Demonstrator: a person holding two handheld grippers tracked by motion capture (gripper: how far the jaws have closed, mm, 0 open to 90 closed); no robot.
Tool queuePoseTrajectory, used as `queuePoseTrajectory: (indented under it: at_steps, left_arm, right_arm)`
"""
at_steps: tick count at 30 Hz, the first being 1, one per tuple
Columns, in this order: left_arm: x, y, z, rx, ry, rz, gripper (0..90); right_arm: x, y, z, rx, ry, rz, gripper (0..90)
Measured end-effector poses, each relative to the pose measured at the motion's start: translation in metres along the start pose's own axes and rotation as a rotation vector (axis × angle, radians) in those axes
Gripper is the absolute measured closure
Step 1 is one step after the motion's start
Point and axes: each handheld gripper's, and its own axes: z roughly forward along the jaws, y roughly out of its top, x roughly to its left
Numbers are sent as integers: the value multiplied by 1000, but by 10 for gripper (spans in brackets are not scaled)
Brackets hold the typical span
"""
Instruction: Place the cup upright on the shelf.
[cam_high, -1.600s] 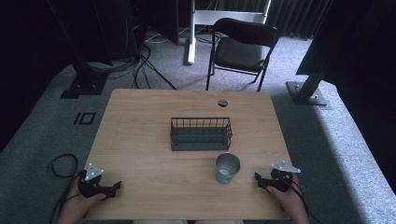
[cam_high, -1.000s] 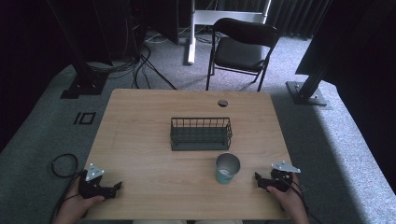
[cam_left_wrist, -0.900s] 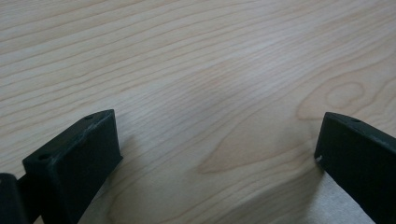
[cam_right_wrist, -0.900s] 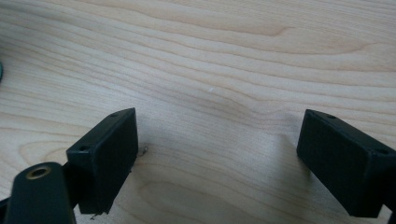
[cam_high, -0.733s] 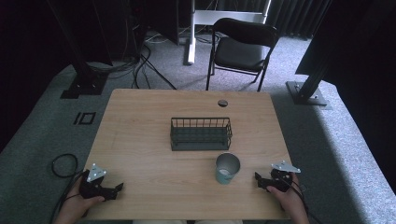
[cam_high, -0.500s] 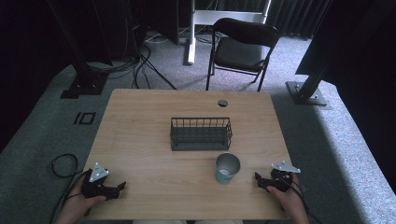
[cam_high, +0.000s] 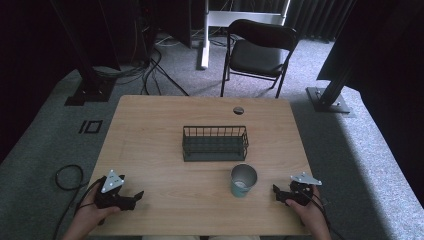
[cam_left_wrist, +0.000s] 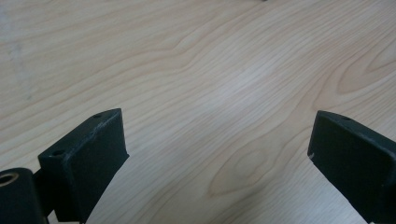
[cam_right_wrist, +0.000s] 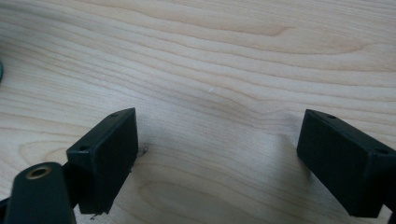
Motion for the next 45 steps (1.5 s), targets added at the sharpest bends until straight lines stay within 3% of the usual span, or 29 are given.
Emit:
queuePoseTrajectory:
  at_steps: [12,22,35,41,45]
  left_arm:
    - [-18,20,10,-27,-41,73,48]
    - [-39,38,21,-50,-104,133,48]
    - [-62,56,36,-66,-176,170,48]
    - [-76,68,41,-110,-230,167,48]
    - [-87,75,47,-107,-246,198,48]
  right_arm:
    - [0,0,0,0,0,0,122]
    - [0,0,0,0,0,0,122]
    - [0,0,0,0,0,0,121]
    - [0,0,0,0,0,0,122]
    - [0,0,0,0,0,0,122]
